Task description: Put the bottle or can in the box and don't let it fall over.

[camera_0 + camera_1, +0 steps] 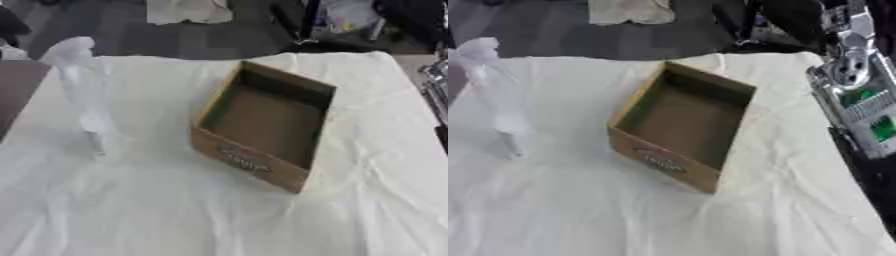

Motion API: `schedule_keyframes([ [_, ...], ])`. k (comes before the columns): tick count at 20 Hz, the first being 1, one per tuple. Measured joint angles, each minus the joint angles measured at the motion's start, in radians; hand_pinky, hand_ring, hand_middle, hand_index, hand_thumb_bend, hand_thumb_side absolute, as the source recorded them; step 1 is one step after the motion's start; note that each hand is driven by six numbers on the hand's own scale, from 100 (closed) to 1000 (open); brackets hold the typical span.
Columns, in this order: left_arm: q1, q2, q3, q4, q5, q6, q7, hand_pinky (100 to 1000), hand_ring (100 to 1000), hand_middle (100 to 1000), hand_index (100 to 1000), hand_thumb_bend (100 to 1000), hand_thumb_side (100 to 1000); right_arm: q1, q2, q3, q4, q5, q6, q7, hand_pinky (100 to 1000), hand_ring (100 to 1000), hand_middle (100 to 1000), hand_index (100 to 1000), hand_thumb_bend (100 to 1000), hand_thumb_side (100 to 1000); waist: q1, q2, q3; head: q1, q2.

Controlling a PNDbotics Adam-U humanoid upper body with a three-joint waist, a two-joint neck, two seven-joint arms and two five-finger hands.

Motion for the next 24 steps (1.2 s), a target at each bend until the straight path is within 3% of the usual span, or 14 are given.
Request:
schedule_keyframes([
  [11,-0.017,-0.012,-0.003,0.012,0.021,0.033,-0.127,880,839,834,902,320,958,0.008,0.0,0.002,0.0,0.007,0.003,0.003,896,768,752,778,155,242,0.0,0.0,0.005,0.003,0.0],
  [18,-0.057,-0.038,0.032,0.049,-0.035,0.085,-0.059,898,843,811,881,389,840,0.009,0.0,0.002,0.0,0.009,0.006,0.005,897,767,751,776,145,250,0.0,0.0,0.009,0.005,0.0],
  [24,-0.078,-0.063,0.048,0.074,-0.094,0.121,0.029,869,792,809,889,357,858,0.016,0.0,0.002,0.0,0.009,0.01,0.004,897,767,751,775,144,250,-0.001,0.002,0.009,0.008,0.001],
])
